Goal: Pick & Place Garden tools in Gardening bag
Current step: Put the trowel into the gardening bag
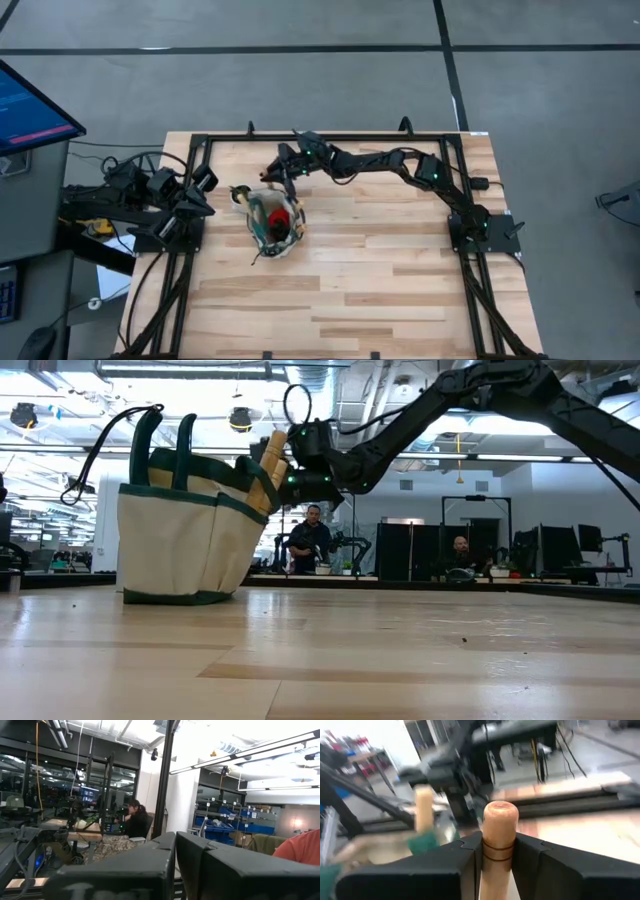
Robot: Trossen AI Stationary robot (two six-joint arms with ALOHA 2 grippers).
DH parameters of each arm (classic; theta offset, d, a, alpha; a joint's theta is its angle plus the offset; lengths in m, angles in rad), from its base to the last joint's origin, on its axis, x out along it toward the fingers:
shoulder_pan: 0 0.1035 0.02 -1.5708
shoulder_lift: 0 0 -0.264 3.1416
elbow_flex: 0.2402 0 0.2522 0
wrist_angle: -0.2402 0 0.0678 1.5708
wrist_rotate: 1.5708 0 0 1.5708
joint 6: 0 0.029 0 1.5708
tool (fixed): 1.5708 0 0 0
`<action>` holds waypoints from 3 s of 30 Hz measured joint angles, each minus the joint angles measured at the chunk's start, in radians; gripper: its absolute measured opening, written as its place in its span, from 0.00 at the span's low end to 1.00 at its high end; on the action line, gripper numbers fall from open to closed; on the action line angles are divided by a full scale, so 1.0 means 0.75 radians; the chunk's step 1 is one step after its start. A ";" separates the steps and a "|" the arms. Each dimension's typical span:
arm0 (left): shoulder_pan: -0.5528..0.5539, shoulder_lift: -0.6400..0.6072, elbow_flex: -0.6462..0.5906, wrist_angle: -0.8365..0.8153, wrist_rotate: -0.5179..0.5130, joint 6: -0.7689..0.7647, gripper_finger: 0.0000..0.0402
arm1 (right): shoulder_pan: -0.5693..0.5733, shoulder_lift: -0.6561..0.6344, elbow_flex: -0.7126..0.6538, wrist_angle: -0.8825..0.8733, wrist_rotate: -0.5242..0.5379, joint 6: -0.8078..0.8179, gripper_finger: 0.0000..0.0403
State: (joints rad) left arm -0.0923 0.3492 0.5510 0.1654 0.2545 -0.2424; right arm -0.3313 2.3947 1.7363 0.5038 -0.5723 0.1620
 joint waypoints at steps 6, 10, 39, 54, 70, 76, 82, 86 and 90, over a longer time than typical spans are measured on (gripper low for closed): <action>0.000 0.000 0.000 0.000 0.000 0.002 0.01 | 0.024 0.001 0.000 -0.042 0.000 -0.095 0.15; 0.000 0.000 0.000 0.000 0.001 0.000 0.01 | 0.037 0.001 -0.002 -0.043 0.000 -0.149 0.15; 0.000 0.000 0.000 0.000 0.001 -0.001 0.01 | 0.022 -0.021 -0.006 0.058 0.124 -0.100 0.15; 0.000 -0.001 0.000 -0.001 0.004 -0.002 0.01 | 0.011 -0.223 -0.005 0.084 -0.061 -0.073 0.15; 0.000 -0.001 0.000 0.000 -0.001 -0.001 0.01 | 0.002 -0.170 -0.011 0.054 -0.037 0.036 0.15; 0.000 -0.001 0.000 0.000 -0.001 -0.001 0.01 | 0.034 -0.155 -0.006 0.133 -0.042 0.051 0.15; 0.000 -0.001 0.000 0.000 0.000 -0.001 0.01 | 0.025 -0.142 -0.005 0.097 -0.013 0.030 0.15; 0.000 -0.001 0.000 0.000 0.000 -0.002 0.01 | 0.025 -0.103 -0.010 0.068 -0.004 0.045 0.15; 0.000 0.000 0.001 0.000 0.002 -0.002 0.01 | 0.026 -0.068 -0.005 0.078 0.032 0.016 0.15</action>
State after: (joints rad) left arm -0.0925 0.3492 0.5514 0.1654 0.2557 -0.2436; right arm -0.3119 2.3438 1.7322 0.5620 -0.5484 0.1741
